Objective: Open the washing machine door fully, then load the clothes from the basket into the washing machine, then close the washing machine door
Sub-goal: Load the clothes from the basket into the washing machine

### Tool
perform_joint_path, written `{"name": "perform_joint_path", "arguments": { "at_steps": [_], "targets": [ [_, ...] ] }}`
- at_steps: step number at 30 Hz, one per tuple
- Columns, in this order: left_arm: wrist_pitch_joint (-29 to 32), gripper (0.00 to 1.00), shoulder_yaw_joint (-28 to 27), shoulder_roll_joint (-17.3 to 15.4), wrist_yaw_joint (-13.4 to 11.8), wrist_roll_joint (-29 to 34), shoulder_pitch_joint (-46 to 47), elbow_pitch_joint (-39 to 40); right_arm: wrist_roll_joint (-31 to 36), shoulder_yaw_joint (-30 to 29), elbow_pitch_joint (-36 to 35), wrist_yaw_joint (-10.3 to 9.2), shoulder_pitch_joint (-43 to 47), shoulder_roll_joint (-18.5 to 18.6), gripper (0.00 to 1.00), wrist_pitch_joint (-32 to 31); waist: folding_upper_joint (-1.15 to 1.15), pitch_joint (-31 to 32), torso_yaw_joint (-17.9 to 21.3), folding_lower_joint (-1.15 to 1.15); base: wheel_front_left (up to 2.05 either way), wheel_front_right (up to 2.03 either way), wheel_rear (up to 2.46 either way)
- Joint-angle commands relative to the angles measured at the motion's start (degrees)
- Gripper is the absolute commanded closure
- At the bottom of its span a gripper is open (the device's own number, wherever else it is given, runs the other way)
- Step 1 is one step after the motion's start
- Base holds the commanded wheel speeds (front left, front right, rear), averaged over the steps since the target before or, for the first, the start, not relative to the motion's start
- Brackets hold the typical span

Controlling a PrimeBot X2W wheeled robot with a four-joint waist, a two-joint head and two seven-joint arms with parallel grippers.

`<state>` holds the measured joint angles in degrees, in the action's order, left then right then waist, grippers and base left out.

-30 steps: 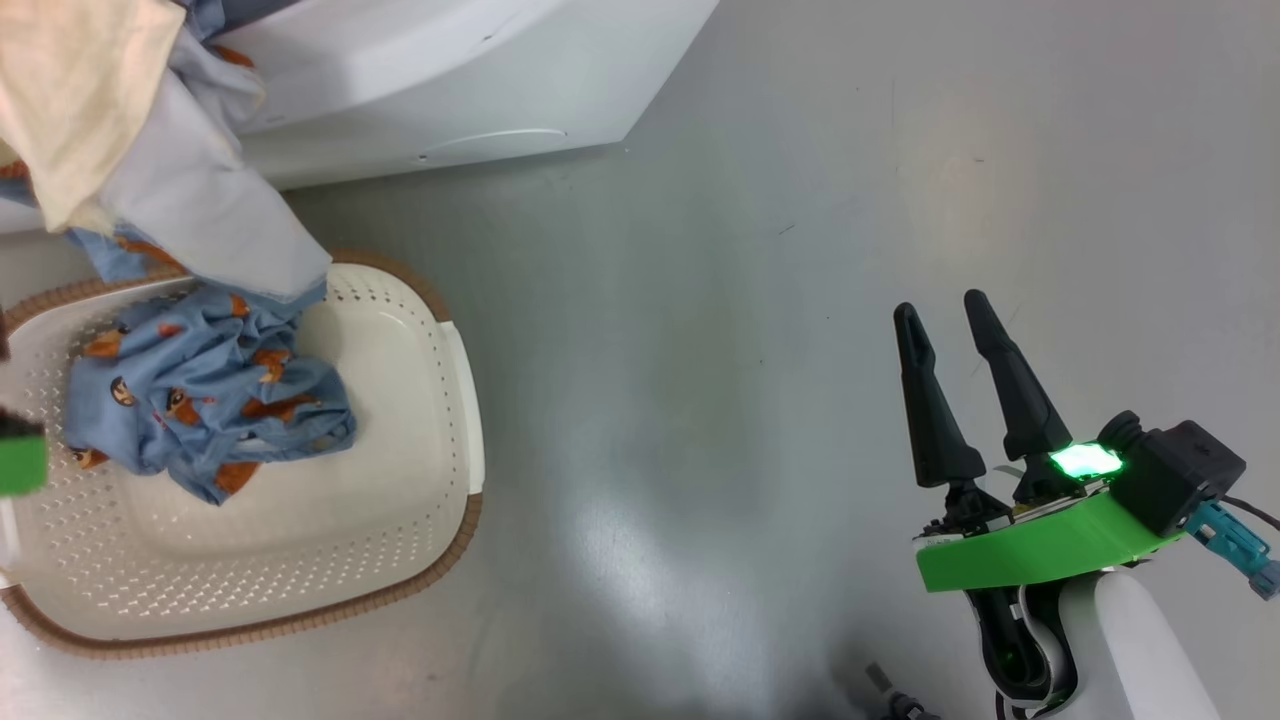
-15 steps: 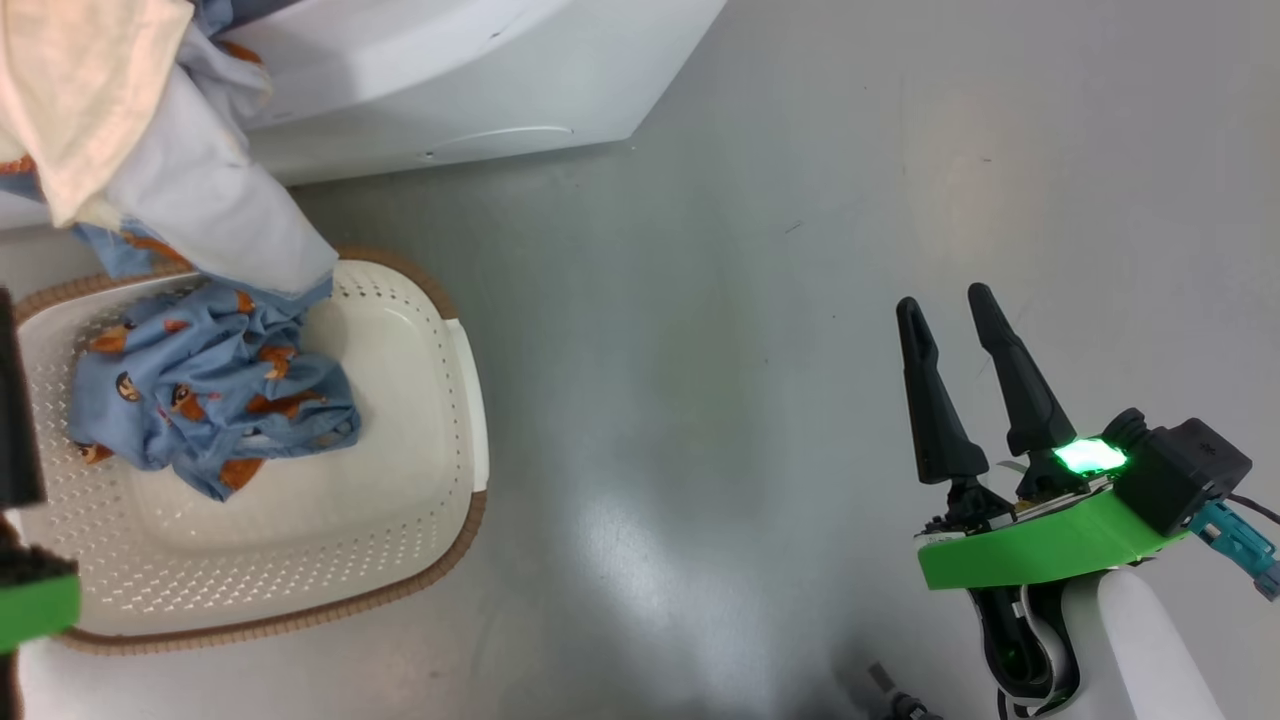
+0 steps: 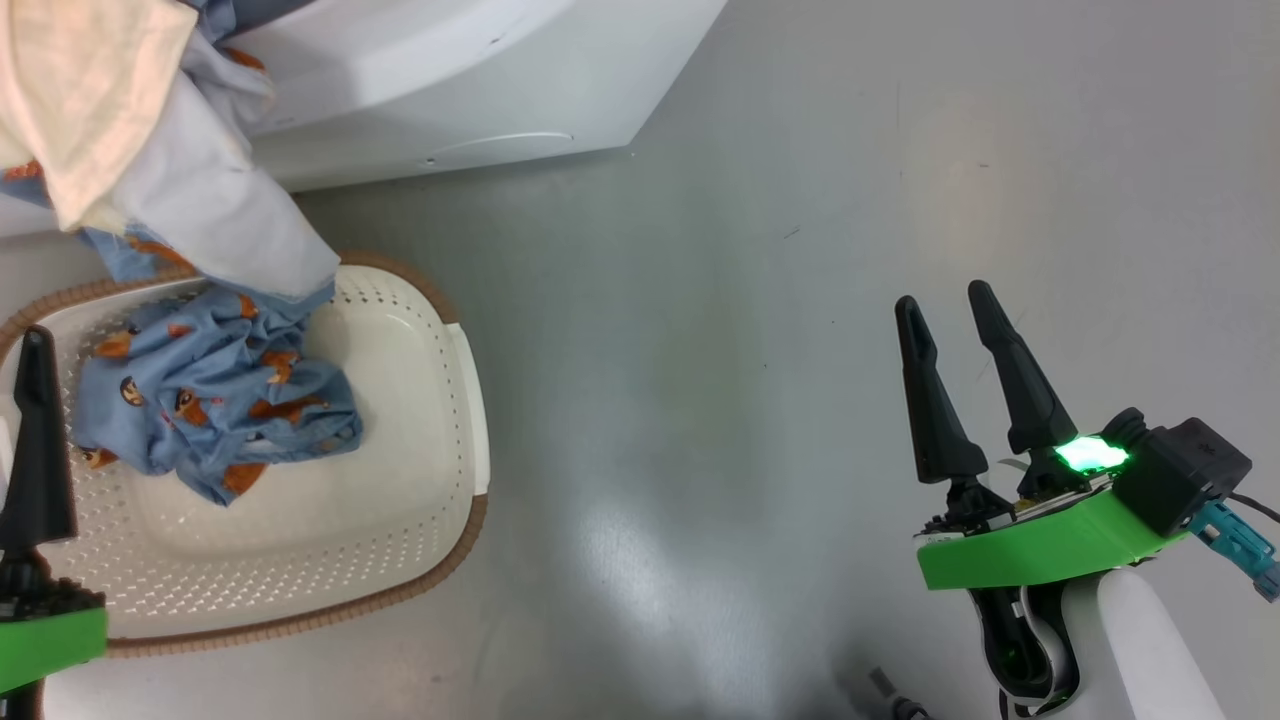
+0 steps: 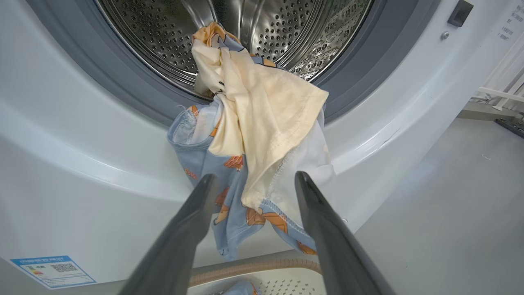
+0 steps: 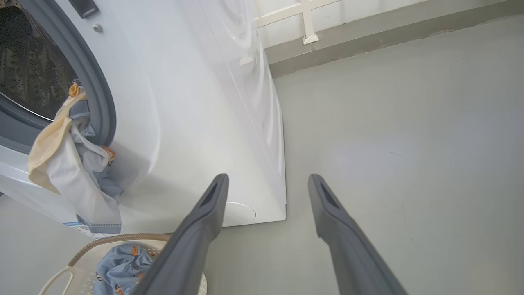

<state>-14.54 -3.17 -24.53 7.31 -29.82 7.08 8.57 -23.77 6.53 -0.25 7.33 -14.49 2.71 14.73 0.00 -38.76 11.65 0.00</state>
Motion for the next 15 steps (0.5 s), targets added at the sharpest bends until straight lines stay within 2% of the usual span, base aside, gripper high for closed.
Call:
{"name": "perform_joint_path", "arguments": {
  "at_steps": [1,9,15],
  "targets": [
    [-0.5,0.0,-1.8,-1.1,0.2,0.6,-0.5,0.8,0.4,1.2,-1.2,0.16,0.2,0.2,0.0,0.3,0.0,0.2,0.0,0.0,0.0,0.0,0.0],
    [-0.5,0.0,-0.3,-1.5,0.2,1.1,-0.3,-0.2,0.2,1.6,-0.7,0.16,0.3,0.2,0.0,0.3,0.0,0.6,0.3,0.0,0.0,0.0,0.0],
    [-0.5,0.0,1.7,-3.2,0.2,0.3,0.0,-5.1,0.1,1.8,-0.4,0.16,0.6,0.2,0.0,0.3,0.0,1.0,0.6,0.0,0.0,0.0,0.0]
  ]
}}
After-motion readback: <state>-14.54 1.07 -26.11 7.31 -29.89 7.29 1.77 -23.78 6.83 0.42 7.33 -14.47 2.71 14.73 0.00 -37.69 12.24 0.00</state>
